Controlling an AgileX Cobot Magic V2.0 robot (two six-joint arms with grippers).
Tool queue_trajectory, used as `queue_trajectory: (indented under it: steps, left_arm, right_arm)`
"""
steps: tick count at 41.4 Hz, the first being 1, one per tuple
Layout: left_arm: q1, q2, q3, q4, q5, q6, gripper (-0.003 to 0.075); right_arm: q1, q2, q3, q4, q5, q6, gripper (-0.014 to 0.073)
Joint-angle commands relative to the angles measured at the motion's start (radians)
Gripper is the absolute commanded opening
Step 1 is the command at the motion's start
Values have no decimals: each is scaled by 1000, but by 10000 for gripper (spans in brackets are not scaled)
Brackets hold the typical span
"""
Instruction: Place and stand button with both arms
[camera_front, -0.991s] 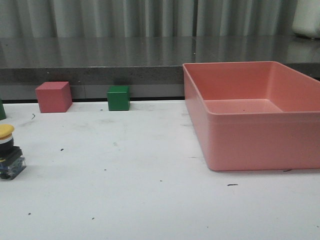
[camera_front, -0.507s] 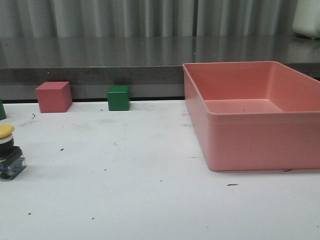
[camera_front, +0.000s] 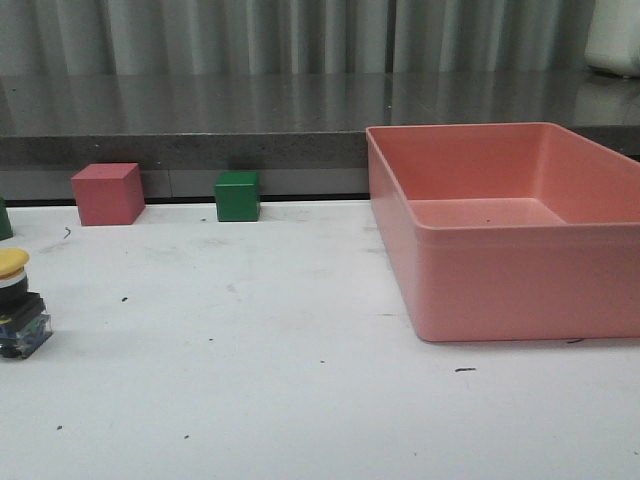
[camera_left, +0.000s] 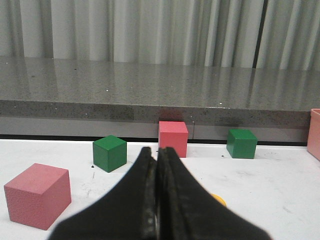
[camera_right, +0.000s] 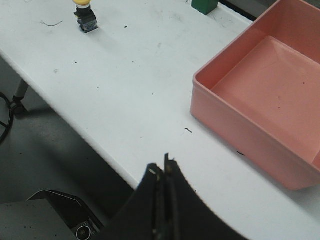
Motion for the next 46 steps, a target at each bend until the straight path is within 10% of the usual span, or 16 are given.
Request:
queue_trajectory:
  steps: [1,10,30,46]
  left_arm:
    - [1,-24,16,-10,-91,0,-20]
    - [1,-24,16,-10,-91,0,-20]
    - [1,-22,16,-10,-91,0,-20]
    - [1,-22,16,-10,-91,0,-20]
  right_arm:
    - [-4,5,-22,-8,-61,-11,-118]
    - [-33,-24,18,-32,-84,-11,-118]
    - [-623,-452,656,7,-813,-11,-118]
    - [-742,-518,883,8,-1115,-11,-118]
